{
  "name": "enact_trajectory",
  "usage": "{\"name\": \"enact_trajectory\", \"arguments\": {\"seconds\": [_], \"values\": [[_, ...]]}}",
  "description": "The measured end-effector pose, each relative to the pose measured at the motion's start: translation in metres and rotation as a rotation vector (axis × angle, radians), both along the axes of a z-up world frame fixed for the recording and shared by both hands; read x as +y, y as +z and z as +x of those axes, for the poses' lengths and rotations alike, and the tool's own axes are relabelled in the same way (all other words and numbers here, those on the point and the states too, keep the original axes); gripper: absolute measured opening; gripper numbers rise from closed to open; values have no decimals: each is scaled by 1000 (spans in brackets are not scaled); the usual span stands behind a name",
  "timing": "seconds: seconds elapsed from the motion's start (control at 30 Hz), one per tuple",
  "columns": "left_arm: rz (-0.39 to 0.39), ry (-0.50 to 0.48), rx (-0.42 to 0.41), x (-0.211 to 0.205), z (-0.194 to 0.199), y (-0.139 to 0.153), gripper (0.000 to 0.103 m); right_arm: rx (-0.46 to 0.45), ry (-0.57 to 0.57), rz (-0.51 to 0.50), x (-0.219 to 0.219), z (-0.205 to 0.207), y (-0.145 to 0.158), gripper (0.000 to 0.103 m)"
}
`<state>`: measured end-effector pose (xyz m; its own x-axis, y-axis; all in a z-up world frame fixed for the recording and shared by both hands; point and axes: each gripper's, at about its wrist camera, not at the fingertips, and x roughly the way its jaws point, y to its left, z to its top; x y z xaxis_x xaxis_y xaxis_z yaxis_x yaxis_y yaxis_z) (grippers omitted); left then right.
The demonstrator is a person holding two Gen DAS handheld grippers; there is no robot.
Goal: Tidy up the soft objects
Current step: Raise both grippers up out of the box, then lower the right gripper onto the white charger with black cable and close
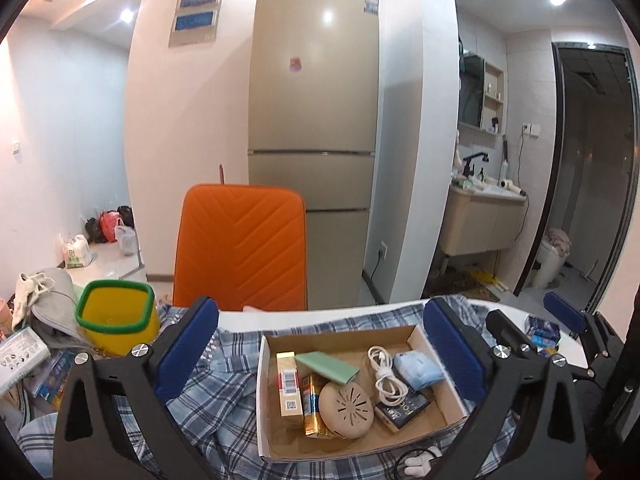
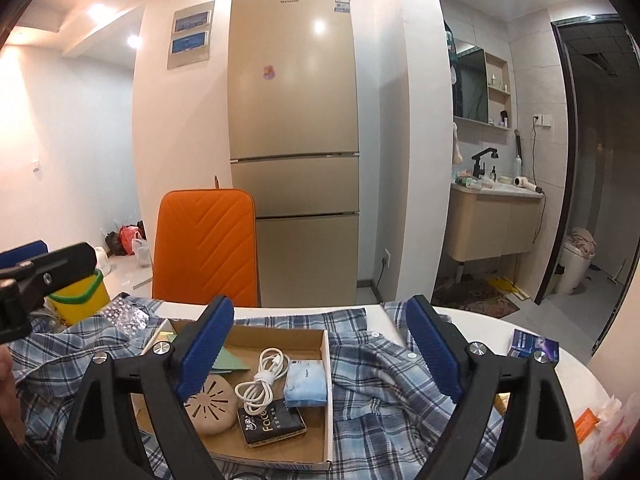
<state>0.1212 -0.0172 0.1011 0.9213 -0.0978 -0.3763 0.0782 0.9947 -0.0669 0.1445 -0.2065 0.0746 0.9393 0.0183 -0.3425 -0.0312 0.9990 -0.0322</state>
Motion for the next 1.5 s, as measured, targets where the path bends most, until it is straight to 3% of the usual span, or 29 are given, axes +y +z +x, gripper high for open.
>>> {"name": "enact_trajectory", "arguments": {"seconds": [0.23,0.4,0.63,0.9,1.5], "values": [[-28,2,-57,2,-21,15,102,-50,19,-28,5,-31,22,90],[29,17,-85,-5,-40,22,102,-90,31,-36,4,-51,36,90],[34,35,-114,-2,-66,25,102,-140,47,-31,3,-74,48,90],[81,51,-90,1,-77,-8,102,-151,53,-24,2,-89,43,90],[52,69,78,20,-71,-86,102,-66,69,-40,8,-83,-1,90]]}}
